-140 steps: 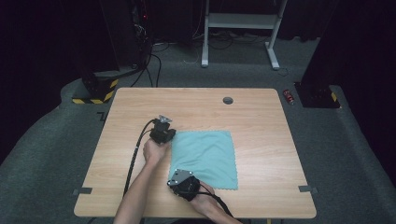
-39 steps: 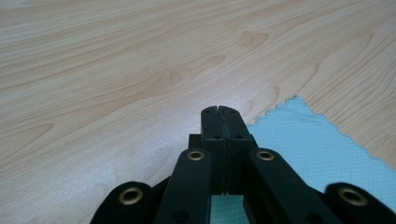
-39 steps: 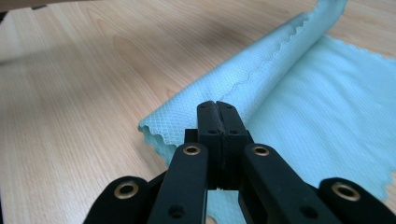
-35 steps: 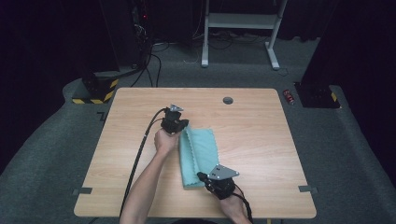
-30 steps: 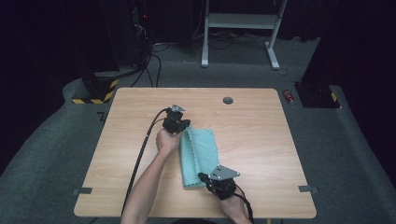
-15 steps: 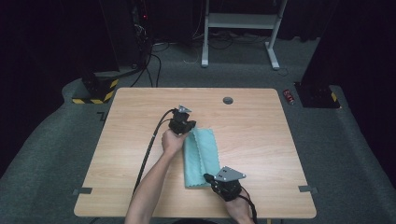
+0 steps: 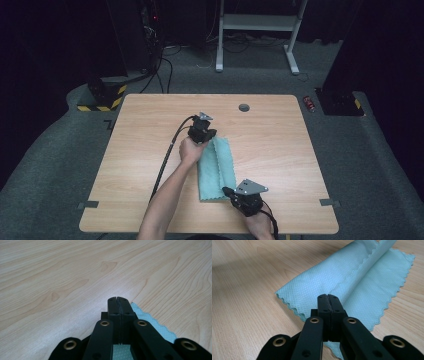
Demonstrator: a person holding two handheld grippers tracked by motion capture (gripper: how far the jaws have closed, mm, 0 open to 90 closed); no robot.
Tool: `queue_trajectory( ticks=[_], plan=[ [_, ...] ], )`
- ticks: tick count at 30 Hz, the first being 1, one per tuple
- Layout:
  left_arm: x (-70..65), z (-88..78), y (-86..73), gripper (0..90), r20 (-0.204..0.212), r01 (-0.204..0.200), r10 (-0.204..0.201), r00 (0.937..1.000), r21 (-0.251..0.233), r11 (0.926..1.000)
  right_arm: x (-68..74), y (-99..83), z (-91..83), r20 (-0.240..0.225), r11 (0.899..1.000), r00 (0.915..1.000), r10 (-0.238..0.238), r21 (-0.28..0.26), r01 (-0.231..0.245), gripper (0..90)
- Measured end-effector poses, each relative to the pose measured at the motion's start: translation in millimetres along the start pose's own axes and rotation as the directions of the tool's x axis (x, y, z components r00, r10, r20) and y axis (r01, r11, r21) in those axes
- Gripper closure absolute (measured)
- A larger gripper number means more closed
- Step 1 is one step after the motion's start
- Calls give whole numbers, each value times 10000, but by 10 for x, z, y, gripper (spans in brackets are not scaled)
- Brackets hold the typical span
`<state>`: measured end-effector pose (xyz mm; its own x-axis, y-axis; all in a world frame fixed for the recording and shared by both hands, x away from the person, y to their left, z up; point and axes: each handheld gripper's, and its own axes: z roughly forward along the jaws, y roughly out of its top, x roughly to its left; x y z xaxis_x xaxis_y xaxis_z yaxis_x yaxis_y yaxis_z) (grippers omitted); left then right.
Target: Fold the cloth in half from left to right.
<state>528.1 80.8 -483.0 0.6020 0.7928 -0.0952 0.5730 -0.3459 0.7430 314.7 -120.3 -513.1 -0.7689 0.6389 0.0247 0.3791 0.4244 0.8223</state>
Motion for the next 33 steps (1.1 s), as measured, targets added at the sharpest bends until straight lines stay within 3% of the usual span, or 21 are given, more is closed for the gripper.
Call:
queue_trajectory(
  ticks=[21,25,29,33],
  plan=[
    [-175,189,16,892,2,-364,364,9993,268,9990,-80,-121,-44,294,9985,9995,120,528,-135,887],
    [-183,225,14,889,-63,-443,446,9990,387,9983,-95,-133,-28,234,9955,9996,168,934,-189,839],
    [-199,245,9,857,-86,-392,395,9992,355,9986,-92,-144,-43,407,9950,9991,85,993,-126,806],
    [-217,258,18,848,-128,-455,459,9989,278,9986,-113,-154,-64,469,9950,9988,102,990,-148,835]
  ],
)
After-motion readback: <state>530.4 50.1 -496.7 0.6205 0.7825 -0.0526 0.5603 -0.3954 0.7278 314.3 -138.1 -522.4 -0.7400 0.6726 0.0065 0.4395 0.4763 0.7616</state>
